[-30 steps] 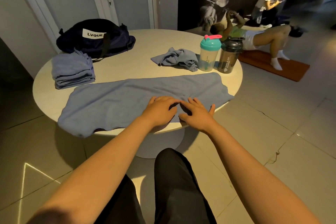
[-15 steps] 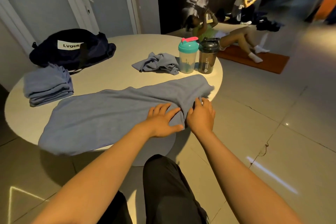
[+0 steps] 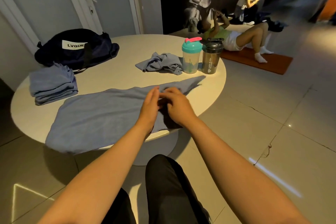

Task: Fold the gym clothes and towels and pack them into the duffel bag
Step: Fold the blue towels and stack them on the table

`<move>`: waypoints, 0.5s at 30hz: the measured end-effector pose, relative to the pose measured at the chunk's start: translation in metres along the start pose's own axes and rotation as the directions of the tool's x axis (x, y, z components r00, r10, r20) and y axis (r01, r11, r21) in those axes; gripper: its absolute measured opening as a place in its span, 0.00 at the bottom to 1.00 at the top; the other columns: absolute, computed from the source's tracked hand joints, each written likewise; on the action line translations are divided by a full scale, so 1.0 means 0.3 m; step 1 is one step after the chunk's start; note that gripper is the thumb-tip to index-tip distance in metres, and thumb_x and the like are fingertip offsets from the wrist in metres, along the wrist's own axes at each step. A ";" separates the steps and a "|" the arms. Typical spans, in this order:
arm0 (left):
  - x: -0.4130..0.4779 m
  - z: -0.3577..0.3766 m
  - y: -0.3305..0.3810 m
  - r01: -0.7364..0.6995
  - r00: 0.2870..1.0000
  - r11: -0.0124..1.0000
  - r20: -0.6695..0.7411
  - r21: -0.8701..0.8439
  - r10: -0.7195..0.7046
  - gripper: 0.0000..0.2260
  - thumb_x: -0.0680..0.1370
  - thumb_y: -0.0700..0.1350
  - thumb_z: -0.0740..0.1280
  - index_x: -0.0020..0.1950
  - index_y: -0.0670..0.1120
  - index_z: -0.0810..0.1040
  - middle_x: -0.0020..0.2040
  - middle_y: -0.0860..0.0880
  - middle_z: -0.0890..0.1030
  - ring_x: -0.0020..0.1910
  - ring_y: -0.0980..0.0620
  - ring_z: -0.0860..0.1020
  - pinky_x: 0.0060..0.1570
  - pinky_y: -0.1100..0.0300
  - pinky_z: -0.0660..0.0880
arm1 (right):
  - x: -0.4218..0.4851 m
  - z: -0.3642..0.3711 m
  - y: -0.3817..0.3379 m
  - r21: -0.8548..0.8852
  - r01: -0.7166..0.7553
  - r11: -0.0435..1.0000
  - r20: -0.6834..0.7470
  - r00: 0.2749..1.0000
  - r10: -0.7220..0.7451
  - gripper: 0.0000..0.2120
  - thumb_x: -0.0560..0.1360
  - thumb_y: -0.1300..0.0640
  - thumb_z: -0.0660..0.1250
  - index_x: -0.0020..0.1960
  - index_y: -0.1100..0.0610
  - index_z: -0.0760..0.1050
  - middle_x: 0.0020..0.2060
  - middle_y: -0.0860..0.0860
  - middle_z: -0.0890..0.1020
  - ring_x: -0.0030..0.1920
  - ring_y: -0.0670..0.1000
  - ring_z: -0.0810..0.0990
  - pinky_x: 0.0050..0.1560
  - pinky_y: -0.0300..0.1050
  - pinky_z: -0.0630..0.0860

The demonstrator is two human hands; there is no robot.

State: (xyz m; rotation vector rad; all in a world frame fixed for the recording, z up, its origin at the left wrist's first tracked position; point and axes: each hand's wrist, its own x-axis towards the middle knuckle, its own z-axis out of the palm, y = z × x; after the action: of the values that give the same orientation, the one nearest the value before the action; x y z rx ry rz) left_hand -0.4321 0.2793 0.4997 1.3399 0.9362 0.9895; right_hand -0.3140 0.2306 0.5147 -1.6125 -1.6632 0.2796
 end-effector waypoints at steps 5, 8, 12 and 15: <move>0.013 -0.175 0.049 0.100 0.981 0.994 -0.164 -0.050 -0.107 0.14 0.81 0.48 0.68 0.67 0.53 0.75 0.58 0.47 0.82 0.53 0.50 0.83 0.52 0.53 0.80 | 0.007 0.076 -0.115 0.307 -0.025 0.951 0.237 0.970 -0.051 0.15 0.75 0.68 0.59 0.51 0.57 0.83 0.54 0.51 0.84 0.54 0.50 0.80 0.57 0.43 0.75; 0.035 -0.302 0.042 0.065 0.937 0.991 -0.349 0.116 -0.021 0.11 0.83 0.41 0.63 0.63 0.50 0.79 0.59 0.44 0.81 0.54 0.49 0.80 0.52 0.57 0.78 | 0.008 0.118 -0.097 0.218 -0.042 0.975 0.093 0.995 0.022 0.12 0.76 0.66 0.59 0.44 0.59 0.81 0.44 0.53 0.83 0.43 0.54 0.78 0.46 0.50 0.75; 0.024 -0.444 0.058 0.048 0.797 0.990 -0.602 0.135 0.044 0.14 0.84 0.39 0.55 0.65 0.48 0.75 0.59 0.44 0.80 0.47 0.51 0.77 0.39 0.62 0.71 | 0.040 0.189 -0.051 -0.101 -0.018 0.995 0.214 0.976 0.039 0.15 0.81 0.58 0.60 0.67 0.54 0.75 0.65 0.57 0.76 0.65 0.60 0.74 0.64 0.56 0.71; -0.004 -0.504 0.037 0.111 0.853 0.929 -0.514 0.353 0.093 0.10 0.84 0.49 0.59 0.64 0.49 0.72 0.56 0.44 0.78 0.49 0.46 0.77 0.38 0.58 0.69 | 0.064 0.231 -0.065 -0.349 0.025 0.937 0.374 0.920 0.115 0.28 0.80 0.44 0.62 0.78 0.48 0.61 0.79 0.57 0.55 0.79 0.62 0.47 0.76 0.63 0.53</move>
State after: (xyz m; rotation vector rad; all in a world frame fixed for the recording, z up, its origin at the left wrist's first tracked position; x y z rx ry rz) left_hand -0.5759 0.3269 0.5070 1.3924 1.6116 1.2457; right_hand -0.3717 0.2694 0.4882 -1.9567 -2.0704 0.3640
